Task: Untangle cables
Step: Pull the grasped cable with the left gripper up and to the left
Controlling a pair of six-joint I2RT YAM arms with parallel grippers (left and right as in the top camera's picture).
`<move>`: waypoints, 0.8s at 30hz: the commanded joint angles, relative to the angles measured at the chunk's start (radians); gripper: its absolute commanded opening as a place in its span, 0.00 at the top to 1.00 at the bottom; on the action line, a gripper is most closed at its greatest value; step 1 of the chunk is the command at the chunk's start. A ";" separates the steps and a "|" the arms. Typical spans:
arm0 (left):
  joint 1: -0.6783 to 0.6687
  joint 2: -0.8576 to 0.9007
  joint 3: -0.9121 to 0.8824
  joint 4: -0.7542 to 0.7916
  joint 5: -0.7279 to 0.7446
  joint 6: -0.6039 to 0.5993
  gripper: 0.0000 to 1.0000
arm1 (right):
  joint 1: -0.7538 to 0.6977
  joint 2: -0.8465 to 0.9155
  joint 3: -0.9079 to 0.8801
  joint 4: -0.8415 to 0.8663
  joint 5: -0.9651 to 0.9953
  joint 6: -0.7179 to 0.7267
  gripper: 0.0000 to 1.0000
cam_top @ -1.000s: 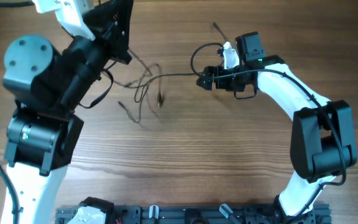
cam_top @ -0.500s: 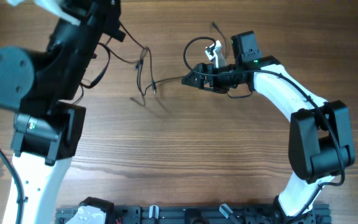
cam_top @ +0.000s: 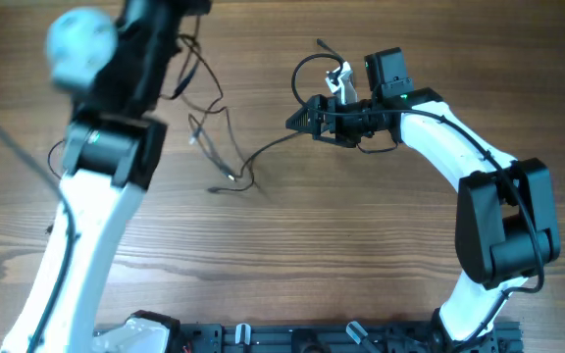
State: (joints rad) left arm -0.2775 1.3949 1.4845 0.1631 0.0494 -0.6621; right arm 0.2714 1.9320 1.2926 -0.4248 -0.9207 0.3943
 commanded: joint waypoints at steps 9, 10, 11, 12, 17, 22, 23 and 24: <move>0.055 -0.084 0.008 0.106 0.186 -0.186 0.96 | 0.010 0.026 0.008 0.050 -0.373 -0.343 0.01; 0.055 -0.084 0.008 0.105 0.186 -0.179 0.96 | 0.016 0.026 0.008 0.061 -0.393 -0.343 0.01; 0.056 -0.084 0.008 0.105 0.186 -0.180 0.96 | 0.026 0.026 0.008 0.082 -0.433 -0.355 0.01; 0.058 -0.084 0.008 0.106 0.186 -0.204 0.96 | 0.040 0.026 0.008 0.107 -0.463 -0.371 0.01; 0.058 -0.096 0.008 0.151 0.235 -0.458 0.96 | 0.117 0.026 0.008 0.189 -0.220 -0.208 0.02; 0.059 -0.100 0.008 -0.120 0.230 -0.180 0.96 | 0.135 0.026 0.008 0.120 0.173 -0.015 0.00; 0.062 -0.100 0.008 -0.188 0.230 -0.113 0.96 | 0.134 0.026 0.008 0.084 0.235 -0.007 0.00; 0.066 -0.100 0.008 -0.263 0.221 -0.040 0.96 | 0.134 0.026 0.008 0.043 0.296 -0.008 0.00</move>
State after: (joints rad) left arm -0.2260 1.3033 1.4902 0.0170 0.2638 -0.9329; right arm 0.4091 1.9339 1.2930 -0.3305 -0.8593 0.3260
